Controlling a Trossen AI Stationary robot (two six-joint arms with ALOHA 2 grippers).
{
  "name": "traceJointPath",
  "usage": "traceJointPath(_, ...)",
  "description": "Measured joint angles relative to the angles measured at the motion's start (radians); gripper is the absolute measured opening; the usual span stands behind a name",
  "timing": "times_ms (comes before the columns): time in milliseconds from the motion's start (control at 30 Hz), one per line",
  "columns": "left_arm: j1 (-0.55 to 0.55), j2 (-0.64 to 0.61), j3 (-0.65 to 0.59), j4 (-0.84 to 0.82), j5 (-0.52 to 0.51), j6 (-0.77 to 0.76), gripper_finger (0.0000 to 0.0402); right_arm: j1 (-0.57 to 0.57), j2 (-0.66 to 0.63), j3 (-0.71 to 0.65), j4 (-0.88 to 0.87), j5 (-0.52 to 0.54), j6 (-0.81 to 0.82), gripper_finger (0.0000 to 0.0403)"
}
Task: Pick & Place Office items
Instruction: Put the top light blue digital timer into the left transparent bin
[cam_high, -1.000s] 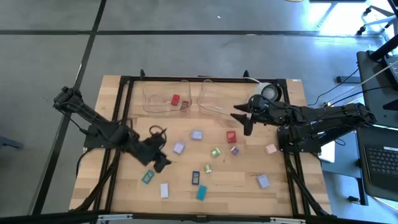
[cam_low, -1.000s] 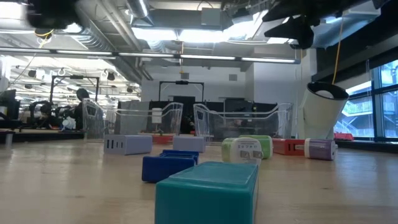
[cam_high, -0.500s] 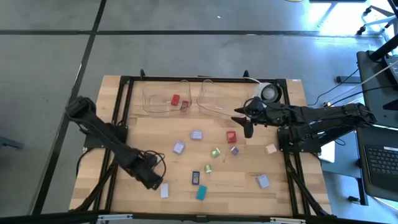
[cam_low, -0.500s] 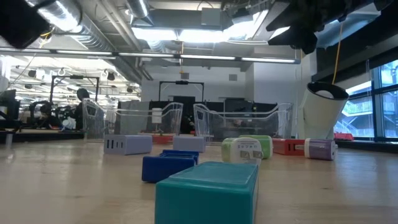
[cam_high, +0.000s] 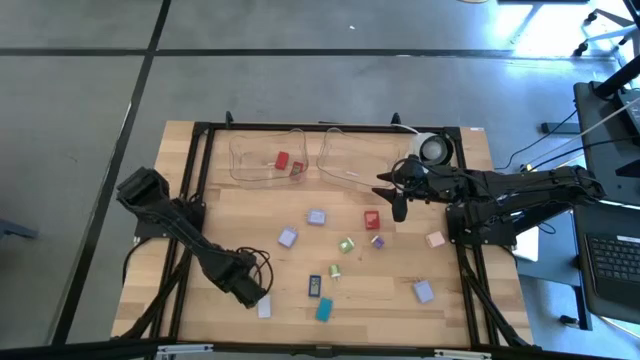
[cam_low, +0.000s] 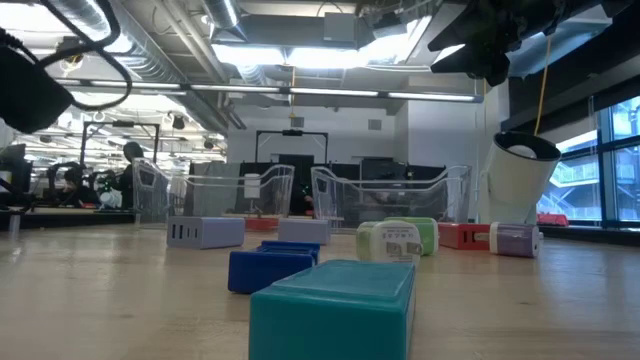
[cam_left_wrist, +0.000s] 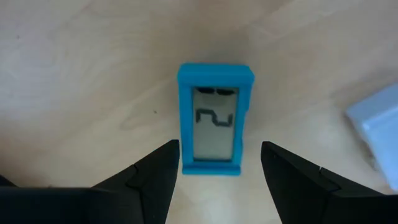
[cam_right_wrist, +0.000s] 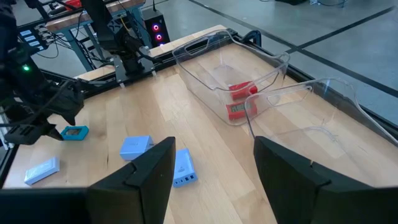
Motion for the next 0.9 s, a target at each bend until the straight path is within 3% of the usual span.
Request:
traceJointPath(367, 0.002, 0.043, 0.0, -0.001, -0.006, 0.053, 0.0219, 0.0, 0.0, 0.0, 0.0, 0.003, 0.0, 0.0221)
traceJointPath(633, 0.012, 0.042, 0.0, 0.02, -0.006, 0.04, 0.0144, 0.0, 0.0, 0.0, 0.0, 0.003, 0.001, 0.0221)
traceJointPath(733, 0.034, 0.041, 0.002, 0.027, -0.008, 0.039, 0.0143, 0.0, 0.0, 0.0, 0.0, 0.003, 0.001, 0.0221)
traceJointPath(900, 0.097, 0.016, 0.046, 0.029, -0.144, 0.13, 0.0143, 0.0, 0.0, 0.0, 0.0, 0.003, 0.002, 0.0221)
